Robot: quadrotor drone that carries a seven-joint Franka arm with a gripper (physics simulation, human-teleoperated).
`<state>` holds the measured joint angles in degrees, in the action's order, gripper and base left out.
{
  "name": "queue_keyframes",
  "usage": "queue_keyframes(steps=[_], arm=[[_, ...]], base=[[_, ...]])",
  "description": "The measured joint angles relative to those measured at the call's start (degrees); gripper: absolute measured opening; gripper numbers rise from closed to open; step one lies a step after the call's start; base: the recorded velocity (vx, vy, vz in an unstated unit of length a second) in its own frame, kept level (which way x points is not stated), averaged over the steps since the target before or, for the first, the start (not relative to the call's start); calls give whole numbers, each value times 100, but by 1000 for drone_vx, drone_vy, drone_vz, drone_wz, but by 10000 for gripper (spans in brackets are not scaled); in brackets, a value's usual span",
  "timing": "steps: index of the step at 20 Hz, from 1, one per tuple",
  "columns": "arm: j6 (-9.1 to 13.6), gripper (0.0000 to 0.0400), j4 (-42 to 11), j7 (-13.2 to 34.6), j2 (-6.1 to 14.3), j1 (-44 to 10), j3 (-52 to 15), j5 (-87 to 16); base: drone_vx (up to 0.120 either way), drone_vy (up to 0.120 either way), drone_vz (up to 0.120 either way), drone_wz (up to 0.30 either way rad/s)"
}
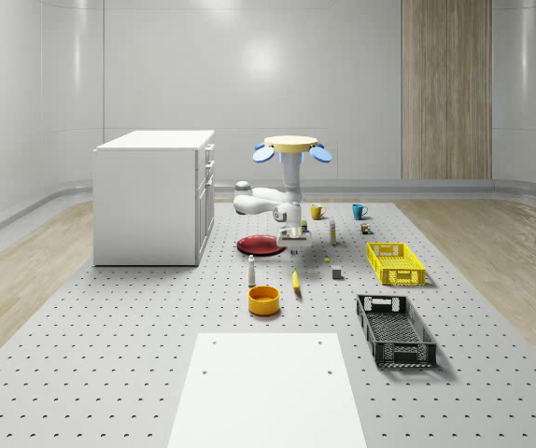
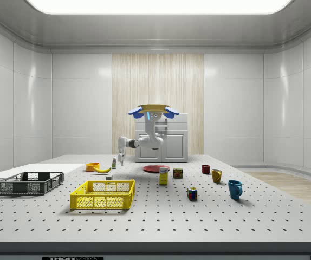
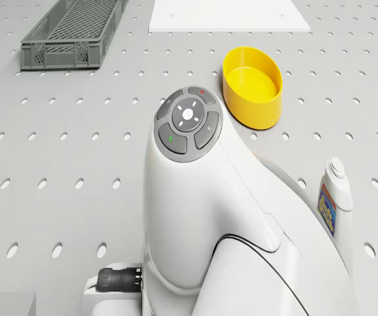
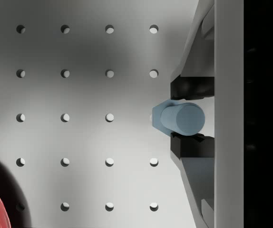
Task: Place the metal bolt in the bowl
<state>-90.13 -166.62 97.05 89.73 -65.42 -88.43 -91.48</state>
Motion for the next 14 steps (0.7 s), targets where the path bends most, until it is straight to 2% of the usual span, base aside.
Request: queue_keyframes(steps=[4, 5, 8, 14], arm=[[-29, 100, 0, 1, 31, -1, -5, 12], [-36, 100, 0, 1, 38, -1, -7, 15], [-55, 100, 0, 1, 59, -2, -10, 23], [-89, 100, 0, 2, 96, -2, -16, 37]], base=[[120, -120, 0, 0], [120, 0, 0, 0], [120, -107, 0, 0], [120, -27, 0, 0]])
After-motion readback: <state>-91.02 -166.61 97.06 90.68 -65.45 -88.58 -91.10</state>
